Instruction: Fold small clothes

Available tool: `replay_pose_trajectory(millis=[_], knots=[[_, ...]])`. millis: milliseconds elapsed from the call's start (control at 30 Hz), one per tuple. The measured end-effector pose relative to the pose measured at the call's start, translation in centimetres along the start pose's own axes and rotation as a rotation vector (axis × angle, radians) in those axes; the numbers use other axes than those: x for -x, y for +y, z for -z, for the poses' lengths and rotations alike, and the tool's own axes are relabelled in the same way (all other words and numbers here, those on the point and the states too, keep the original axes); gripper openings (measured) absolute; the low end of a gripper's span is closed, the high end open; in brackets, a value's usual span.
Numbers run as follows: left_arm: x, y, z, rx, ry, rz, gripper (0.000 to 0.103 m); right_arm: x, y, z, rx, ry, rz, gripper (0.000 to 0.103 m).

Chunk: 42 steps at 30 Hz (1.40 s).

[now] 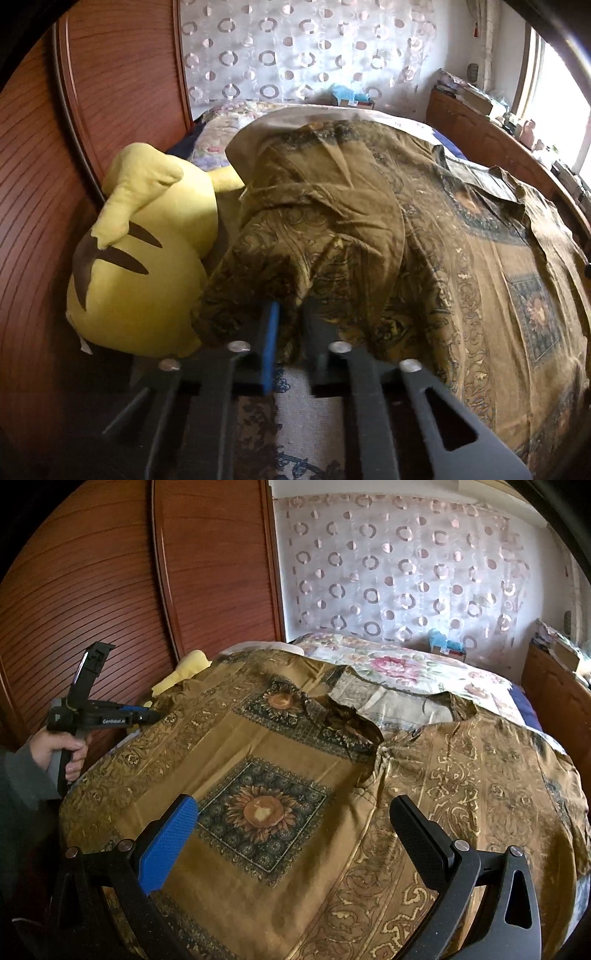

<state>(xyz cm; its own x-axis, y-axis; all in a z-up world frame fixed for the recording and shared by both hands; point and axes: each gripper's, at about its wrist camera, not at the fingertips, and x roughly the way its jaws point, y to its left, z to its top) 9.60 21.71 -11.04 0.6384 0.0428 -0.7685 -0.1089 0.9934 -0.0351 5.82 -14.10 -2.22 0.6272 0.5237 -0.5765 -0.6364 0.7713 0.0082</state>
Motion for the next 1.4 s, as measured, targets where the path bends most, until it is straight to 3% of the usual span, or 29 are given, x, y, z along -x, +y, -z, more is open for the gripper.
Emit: replay_pose_trajectory(millis=[133,200,467,700,900,967,1033,1200,1400], knots=[[0.9,-0.4,-0.3,-0.018,-0.017,-0.034,0.002,0.1,-0.2,0.4,-0.009,0.010,0.005,0.103],[2.2,-0.8,-0.9,-0.021,-0.065,-0.048,0.002,0.1,-0.6,0.4,-0.015,0.010,0.007,0.103],[6.8,-5.0,-4.0,-0.096,-0.200,0.018,0.002,1.2,-1.9,0.4,-0.044,-0.015,0.026,0.103],[7.4,-10.7,-3.6,-0.208,-0.207,0.120,0.002,2.0,-2.2,0.6,-0.055,-0.034,0.035,0.103],[7.1,-12.1,-2.1,-0.242,-0.191,0.154,0.005,2.0,-2.2,1.4,-0.057,-0.024,0.024,0.103],[7.4,-11.5,-1.8,-0.239,-0.197,0.139,0.011,1.9,-2.2,1.6,-0.057,-0.018,0.023,0.103],[7.7,-10.8,-1.7,-0.222,-0.211,0.125,0.033,1.8,-2.1,1.7,-0.058,-0.012,0.021,0.103],[8.1,-7.3,-1.9,-0.133,-0.235,0.085,0.066,1.9,-1.9,1.4,-0.044,-0.014,0.019,0.103],[5.0,-4.1,-1.1,-0.056,-0.156,0.001,0.069,0.9,-1.6,0.3,-0.025,-0.013,0.006,0.103]])
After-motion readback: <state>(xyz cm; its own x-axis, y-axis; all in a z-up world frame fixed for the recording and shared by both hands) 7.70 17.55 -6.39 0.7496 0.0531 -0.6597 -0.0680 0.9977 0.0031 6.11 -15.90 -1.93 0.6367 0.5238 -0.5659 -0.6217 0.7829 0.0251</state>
